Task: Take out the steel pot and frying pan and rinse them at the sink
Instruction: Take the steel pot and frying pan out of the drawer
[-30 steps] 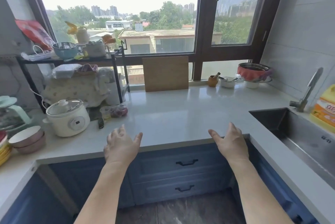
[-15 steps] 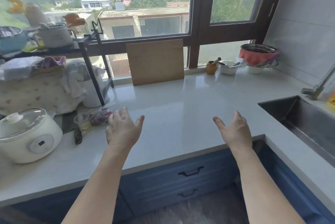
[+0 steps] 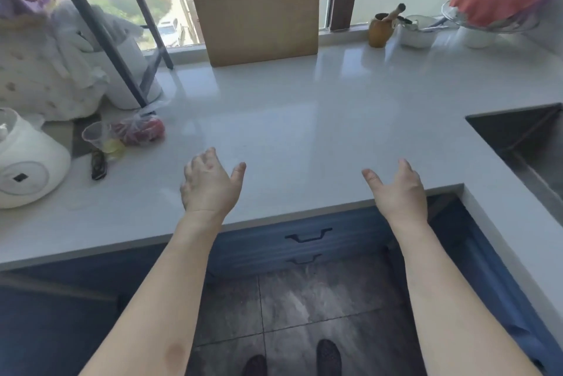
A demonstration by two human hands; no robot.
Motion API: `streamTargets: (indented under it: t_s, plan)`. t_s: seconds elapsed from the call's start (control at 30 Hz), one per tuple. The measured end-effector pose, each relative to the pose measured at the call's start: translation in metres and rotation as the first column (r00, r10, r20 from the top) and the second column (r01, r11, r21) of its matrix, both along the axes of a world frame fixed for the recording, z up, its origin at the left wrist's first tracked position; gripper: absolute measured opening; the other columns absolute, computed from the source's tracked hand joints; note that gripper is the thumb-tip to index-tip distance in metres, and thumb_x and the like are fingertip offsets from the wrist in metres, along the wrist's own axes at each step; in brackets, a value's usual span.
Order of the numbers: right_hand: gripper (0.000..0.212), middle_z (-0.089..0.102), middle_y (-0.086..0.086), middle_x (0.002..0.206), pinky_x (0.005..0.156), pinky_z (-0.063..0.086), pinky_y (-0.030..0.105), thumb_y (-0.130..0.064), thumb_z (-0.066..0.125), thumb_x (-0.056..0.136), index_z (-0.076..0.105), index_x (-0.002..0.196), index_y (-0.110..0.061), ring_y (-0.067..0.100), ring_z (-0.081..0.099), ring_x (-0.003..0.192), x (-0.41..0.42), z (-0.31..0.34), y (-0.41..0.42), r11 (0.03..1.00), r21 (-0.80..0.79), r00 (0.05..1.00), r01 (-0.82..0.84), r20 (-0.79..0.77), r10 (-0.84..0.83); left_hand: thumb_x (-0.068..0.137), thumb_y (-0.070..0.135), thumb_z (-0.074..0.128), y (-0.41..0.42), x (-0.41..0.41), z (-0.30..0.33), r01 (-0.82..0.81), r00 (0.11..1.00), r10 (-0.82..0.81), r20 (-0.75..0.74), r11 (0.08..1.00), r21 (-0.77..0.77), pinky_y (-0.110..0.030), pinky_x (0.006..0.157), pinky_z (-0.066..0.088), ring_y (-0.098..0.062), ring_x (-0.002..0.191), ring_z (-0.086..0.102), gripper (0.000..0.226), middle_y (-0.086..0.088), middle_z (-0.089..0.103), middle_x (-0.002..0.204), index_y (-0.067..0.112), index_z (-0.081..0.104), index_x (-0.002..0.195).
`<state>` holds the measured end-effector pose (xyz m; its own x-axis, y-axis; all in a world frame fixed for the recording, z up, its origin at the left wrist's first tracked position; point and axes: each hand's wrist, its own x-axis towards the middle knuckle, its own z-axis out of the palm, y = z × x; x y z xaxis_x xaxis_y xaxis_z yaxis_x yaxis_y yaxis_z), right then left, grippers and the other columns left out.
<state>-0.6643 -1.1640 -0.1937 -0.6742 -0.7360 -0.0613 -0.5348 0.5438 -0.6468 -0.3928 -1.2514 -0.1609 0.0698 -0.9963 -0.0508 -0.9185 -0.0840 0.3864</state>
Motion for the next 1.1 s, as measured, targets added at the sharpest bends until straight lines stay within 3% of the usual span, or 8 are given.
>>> streamTargets:
  t_s: [0.3, 0.47, 0.67, 0.83, 0.93, 1.1]
  plan:
    - [0.056, 0.053, 0.008, 0.117, 0.075, 0.047, 0.036, -0.059, 0.052, 0.09, 0.054, 0.118, -0.01, 0.025, 0.058, 0.095, -0.013, -0.121, 0.018, 0.949, 0.238, 0.979, -0.206, 0.056, 0.198, 0.098, 0.048, 0.044, 0.059, -0.046, -0.087, -0.098, 0.991, 0.091, -0.099, 0.993, -0.062, -0.045, 0.107, 0.035, -0.023, 0.138, 0.032, 0.062, -0.007, 0.039, 0.148, 0.012, 0.034, 0.148]
    - [0.066, 0.052, 0.009, 0.126, 0.088, 0.049, 0.044, -0.062, 0.045, 0.092, 0.047, 0.134, -0.011, 0.027, 0.053, 0.111, 0.014, -0.192, 0.021, 0.852, 0.356, 0.92, -0.384, 0.073, 0.384, 0.094, 0.048, 0.045, 0.093, -0.05, -0.141, -0.086, 0.994, 0.081, -0.079, 0.994, -0.069, -0.045, 0.1, 0.042, -0.026, 0.13, 0.04, 0.061, -0.01, 0.045, 0.139, 0.009, 0.044, 0.141]
    - [0.068, 0.039, 0.006, 0.148, 0.105, 0.034, 0.047, -0.059, 0.044, 0.093, 0.038, 0.145, -0.015, 0.027, 0.032, 0.137, 0.042, -0.257, 0.003, 0.685, 0.427, 0.743, -0.591, -0.042, 0.668, 0.091, 0.044, 0.05, 0.1, -0.035, -0.224, 0.107, 0.988, -0.115, 0.101, 0.991, 0.083, -0.046, 0.094, 0.048, -0.034, 0.119, 0.052, 0.06, -0.018, 0.054, 0.129, 0.0, 0.053, 0.132]
    - [0.073, 0.018, 0.0, 0.161, 0.117, 0.017, 0.047, -0.058, 0.038, 0.096, 0.019, 0.154, -0.018, 0.02, 0.009, 0.148, 0.046, -0.297, -0.013, 0.538, 0.502, 0.628, -0.677, 0.015, 0.778, 0.087, 0.042, 0.056, 0.096, -0.017, -0.264, 0.154, 0.969, -0.172, 0.177, 0.982, 0.113, -0.047, 0.086, 0.052, -0.038, 0.108, 0.058, 0.057, -0.02, 0.059, 0.119, -0.001, 0.058, 0.125]
    - [0.074, 0.021, 0.0, 0.159, 0.115, 0.017, 0.046, -0.058, 0.038, 0.096, 0.016, 0.155, -0.02, 0.02, 0.016, 0.146, 0.052, -0.307, -0.024, 0.511, 0.525, 0.63, -0.681, 0.064, 0.774, 0.089, 0.044, 0.053, 0.101, -0.012, -0.27, 0.159, 0.971, -0.175, 0.163, 0.981, 0.108, -0.048, 0.091, 0.052, -0.036, 0.114, 0.056, 0.059, -0.019, 0.057, 0.124, 0.001, 0.056, 0.129]
    - [0.074, 0.035, 0.001, 0.147, 0.106, 0.033, 0.04, -0.06, 0.046, 0.092, 0.025, 0.151, -0.02, 0.022, 0.031, 0.136, 0.065, -0.307, -0.033, 0.532, 0.56, 0.683, -0.635, 0.086, 0.725, 0.091, 0.046, 0.05, 0.107, -0.003, -0.273, 0.181, 0.973, -0.191, 0.128, 0.98, 0.084, -0.046, 0.094, 0.05, -0.033, 0.12, 0.053, 0.058, -0.015, 0.055, 0.129, 0.004, 0.055, 0.13]
